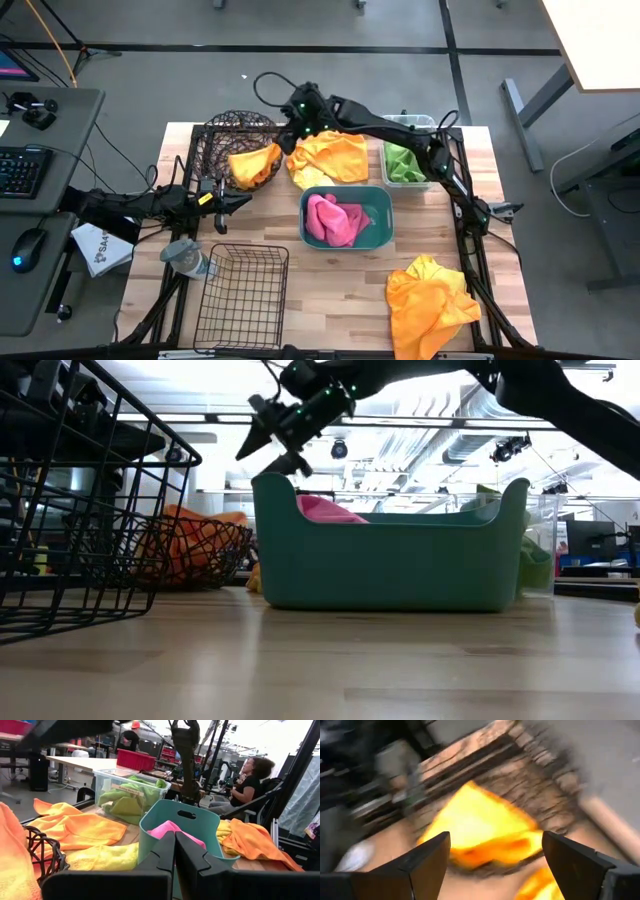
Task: Sort microfiber towel by color & place in baskets
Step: Put the orange microfiber cloth into the top black wire basket
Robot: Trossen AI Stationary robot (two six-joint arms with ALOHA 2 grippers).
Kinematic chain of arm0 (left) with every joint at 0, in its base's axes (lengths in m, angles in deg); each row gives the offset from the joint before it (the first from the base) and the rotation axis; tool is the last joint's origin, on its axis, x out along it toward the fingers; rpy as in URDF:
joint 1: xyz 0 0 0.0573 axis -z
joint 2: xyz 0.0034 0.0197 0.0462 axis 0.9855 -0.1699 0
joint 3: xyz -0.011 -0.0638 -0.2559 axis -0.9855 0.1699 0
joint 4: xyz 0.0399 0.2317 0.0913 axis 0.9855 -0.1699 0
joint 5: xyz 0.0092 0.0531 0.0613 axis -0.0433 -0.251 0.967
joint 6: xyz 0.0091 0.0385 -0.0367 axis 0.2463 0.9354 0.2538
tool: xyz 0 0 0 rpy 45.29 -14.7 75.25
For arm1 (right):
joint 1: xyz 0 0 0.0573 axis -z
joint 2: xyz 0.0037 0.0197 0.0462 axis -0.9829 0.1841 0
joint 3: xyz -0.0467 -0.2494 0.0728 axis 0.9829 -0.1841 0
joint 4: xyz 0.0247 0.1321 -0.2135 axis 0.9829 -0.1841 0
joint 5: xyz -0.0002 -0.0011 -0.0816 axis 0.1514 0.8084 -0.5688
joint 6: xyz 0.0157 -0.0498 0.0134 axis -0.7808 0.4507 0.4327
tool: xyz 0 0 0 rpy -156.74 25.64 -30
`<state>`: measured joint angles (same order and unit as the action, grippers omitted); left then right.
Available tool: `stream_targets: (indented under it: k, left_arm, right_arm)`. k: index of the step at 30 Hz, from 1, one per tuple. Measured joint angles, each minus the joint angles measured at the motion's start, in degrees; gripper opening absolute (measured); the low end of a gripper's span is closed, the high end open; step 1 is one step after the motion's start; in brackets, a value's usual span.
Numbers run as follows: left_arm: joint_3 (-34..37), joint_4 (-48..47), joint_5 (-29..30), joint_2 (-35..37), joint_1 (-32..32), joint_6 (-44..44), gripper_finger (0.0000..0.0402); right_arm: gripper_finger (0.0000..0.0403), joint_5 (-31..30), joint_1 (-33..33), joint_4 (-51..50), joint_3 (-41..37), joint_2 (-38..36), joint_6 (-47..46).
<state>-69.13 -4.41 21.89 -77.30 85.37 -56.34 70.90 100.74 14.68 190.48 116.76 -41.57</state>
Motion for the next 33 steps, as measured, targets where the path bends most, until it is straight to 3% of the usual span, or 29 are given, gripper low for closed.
stream_targets:
  k: [2, 7, 10, 17, 27, 33]
  left_arm:
    - [0.0, 0.0, 0.0, 0.0, 0.0, -0.02, 0.0]
    - [0.0, 0.0, 0.02, 0.0, -0.01, 0.0, 0.0]
    - [0.0, 0.0, 0.02, 0.0, 0.0, -0.02, 0.0]
    - [0.0, 0.0, 0.02, 0.0, -0.01, -0.02, 0.0]
    - [0.0, 0.0, 0.02, 0.0, 0.0, 0.0, 0.0]
    - [0.0, -0.01, 0.02, 0.0, 0.0, -0.02, 0.0]
  right_arm:
    - [0.0311, 3.23, -0.2, -0.24, -0.06, 0.08, 0.03]
    - [0.0311, -15.71, 0.2, -13.11, 0.03, -0.44, -3.08]
    - [0.0311, -19.07, 1.67, -20.27, -0.76, -0.22, -3.46]
    - [0.0311, -19.81, 5.78, -23.15, -9.94, 0.27, -11.15]
    - [0.0311, -11.69, 8.78, -13.69, -20.47, 0.19, -24.0]
    - [0.0311, -12.23, 8.81, -8.98, -23.82, 0.19, -30.87]
